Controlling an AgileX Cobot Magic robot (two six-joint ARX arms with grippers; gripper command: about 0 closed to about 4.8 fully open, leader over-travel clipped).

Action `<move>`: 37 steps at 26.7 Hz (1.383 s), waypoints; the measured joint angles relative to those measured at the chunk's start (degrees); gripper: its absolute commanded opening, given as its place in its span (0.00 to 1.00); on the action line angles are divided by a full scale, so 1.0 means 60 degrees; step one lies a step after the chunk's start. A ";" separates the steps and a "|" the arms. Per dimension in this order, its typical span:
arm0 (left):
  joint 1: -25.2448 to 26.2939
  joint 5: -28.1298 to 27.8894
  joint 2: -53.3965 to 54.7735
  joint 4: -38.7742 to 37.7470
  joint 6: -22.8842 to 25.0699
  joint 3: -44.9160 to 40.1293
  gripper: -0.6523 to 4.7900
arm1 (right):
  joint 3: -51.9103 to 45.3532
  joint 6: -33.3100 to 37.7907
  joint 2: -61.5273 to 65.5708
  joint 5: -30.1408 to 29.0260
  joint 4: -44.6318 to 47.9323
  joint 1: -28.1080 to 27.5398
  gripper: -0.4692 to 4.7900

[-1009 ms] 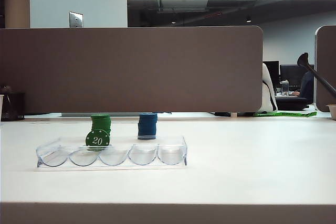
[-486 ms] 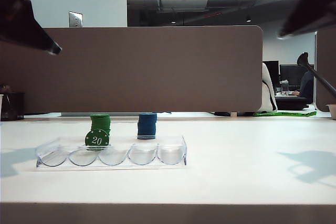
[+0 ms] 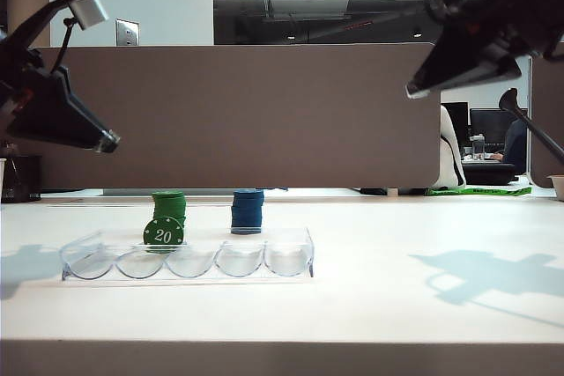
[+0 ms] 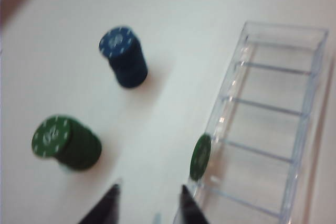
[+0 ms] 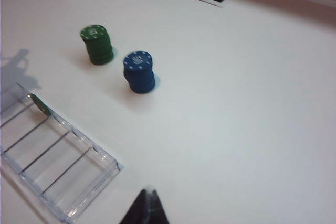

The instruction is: Pick up the chip in the box and place it on the pile of chips with the same color.

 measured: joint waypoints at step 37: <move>-0.0419 0.2029 0.2463 0.1162 -0.0018 0.0076 0.57 | 0.0000 0.0000 0.0444 -0.0036 0.0321 0.0004 0.08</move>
